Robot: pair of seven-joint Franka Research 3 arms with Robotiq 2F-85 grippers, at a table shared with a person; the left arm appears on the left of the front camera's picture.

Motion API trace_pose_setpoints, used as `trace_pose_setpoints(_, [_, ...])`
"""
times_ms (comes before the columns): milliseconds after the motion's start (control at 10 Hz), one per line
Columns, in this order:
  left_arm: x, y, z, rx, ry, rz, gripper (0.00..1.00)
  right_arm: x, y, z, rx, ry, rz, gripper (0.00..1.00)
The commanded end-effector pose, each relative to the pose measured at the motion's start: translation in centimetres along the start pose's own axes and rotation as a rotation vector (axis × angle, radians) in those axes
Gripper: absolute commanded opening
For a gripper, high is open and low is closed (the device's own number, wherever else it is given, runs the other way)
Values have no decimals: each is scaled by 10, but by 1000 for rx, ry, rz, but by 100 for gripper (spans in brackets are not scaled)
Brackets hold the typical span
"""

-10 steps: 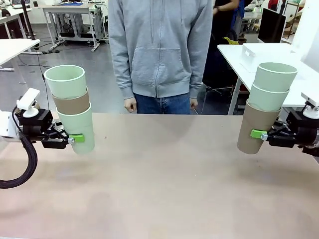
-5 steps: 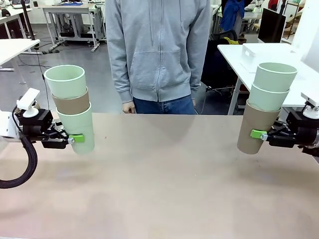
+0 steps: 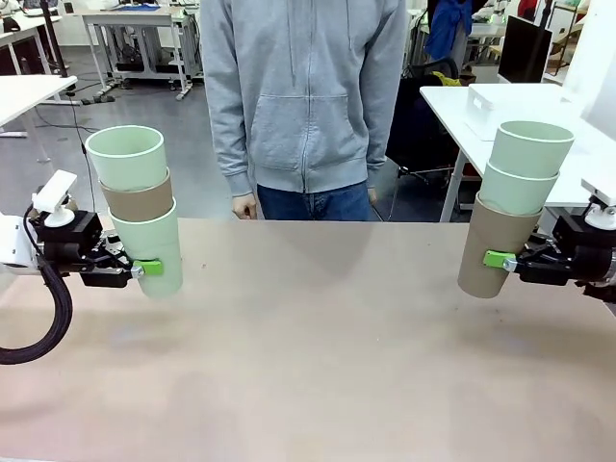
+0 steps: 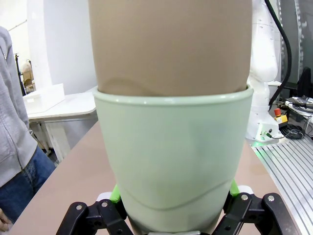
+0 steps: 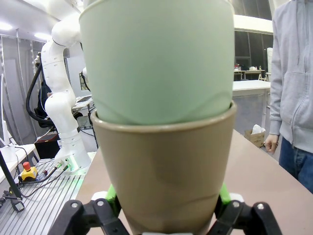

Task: Stack the cups and store them in the basket.
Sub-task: Place the stack of Reusable plastic cups into the Pantry Basket.

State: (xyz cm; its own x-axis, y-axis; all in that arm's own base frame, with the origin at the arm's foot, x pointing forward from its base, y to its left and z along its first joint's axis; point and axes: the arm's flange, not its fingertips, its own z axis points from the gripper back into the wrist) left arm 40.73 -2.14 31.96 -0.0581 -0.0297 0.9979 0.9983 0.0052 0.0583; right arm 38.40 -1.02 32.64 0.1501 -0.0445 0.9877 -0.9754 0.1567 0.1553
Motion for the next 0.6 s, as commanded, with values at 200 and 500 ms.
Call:
trace_pose_setpoints(200, [4,0,-1,-5,-8,-8,85,4,1,0,0,-2,10,86])
trace_pose_setpoints(500, [4,0,-1,-5,-8,-8,85,4,1,0,0,-2,10,86])
